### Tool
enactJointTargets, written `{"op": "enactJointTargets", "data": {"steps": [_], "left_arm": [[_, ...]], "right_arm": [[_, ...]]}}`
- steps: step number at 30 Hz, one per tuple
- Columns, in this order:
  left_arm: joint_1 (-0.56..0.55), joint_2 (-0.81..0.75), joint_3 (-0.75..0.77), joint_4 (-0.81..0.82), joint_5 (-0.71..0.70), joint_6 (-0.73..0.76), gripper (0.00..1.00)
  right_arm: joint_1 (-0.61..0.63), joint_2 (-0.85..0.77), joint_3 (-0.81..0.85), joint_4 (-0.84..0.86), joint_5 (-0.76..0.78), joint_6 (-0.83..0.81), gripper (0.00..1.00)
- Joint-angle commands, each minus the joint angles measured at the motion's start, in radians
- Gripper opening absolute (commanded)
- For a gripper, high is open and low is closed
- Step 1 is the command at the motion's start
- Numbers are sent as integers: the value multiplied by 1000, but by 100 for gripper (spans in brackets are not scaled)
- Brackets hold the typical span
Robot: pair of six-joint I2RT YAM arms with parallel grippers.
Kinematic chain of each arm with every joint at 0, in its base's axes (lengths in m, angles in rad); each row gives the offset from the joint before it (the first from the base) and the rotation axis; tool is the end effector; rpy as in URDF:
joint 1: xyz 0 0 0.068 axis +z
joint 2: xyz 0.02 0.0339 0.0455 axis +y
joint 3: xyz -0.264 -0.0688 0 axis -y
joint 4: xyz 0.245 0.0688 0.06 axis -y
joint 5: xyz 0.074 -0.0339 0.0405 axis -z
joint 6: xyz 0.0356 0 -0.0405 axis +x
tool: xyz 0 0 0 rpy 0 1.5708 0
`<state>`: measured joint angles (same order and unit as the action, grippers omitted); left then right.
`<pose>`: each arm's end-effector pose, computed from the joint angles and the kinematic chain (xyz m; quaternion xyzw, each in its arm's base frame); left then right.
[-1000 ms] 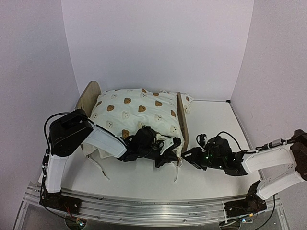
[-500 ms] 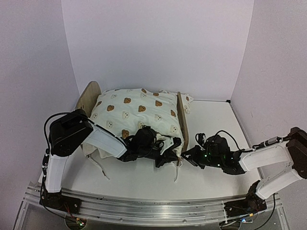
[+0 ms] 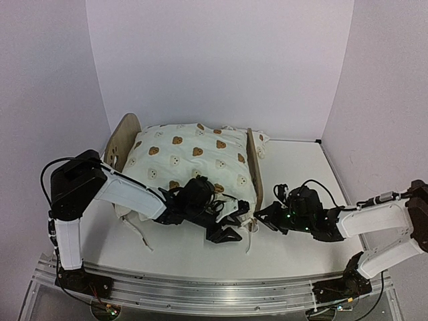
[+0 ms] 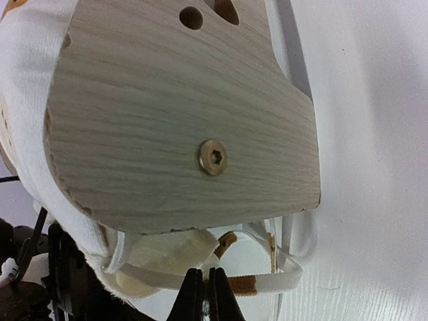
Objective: Set up the pet bed
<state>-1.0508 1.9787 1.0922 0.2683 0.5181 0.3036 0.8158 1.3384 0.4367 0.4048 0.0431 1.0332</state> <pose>0.1892 -0.3660 0.1431 0.6298 0.5959 -0.3737 0.3295 0.1756 0.1843 0.1632 0.1042 0.8528 0.3971 0.3228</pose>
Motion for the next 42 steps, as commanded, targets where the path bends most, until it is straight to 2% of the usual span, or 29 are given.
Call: {"op": "enactJointTargets", "data": {"steps": [1,4,12,15,16,21,25,26,29,31,34,38,42], "left_arm": [[-131,-23,10,-6,-246,-312,55],[-191,22,20,24,-375,-410,54],[-238,133,105,45,-646,-430,59],[-239,160,135,27,-676,-434,58],[-239,165,138,21,-666,-435,54],[-245,193,158,-68,-631,-494,19],[-244,185,158,-163,-594,-537,2],[-242,180,157,-183,-592,-538,0],[-230,141,148,-248,-580,-535,0],[-216,102,126,-307,-560,-527,0],[-196,35,72,-329,-500,-491,0],[-184,-49,9,-326,-407,-386,0],[-184,-97,-59,-352,-298,-250,0]], "right_arm": [[-3,2,45,-11,-25,-13,0],[-3,-22,28,-11,-16,-21,0],[-4,-84,-22,-9,-6,-35,0],[-4,-98,-37,-9,-14,-37,0],[-3,-103,-41,-9,-12,-39,0],[-3,-115,-41,-10,-1,-59,0],[-8,-117,-29,-15,-15,-86,0],[-12,-119,-17,-28,-23,-101,0],[-24,-142,106,-193,-35,-229,0],[-28,-149,240,-372,-24,-393,0],[-64,-111,449,-527,-24,-572,0],[-186,4,678,-638,-35,-683,0],[-287,121,848,-658,-75,-734,0]]}}
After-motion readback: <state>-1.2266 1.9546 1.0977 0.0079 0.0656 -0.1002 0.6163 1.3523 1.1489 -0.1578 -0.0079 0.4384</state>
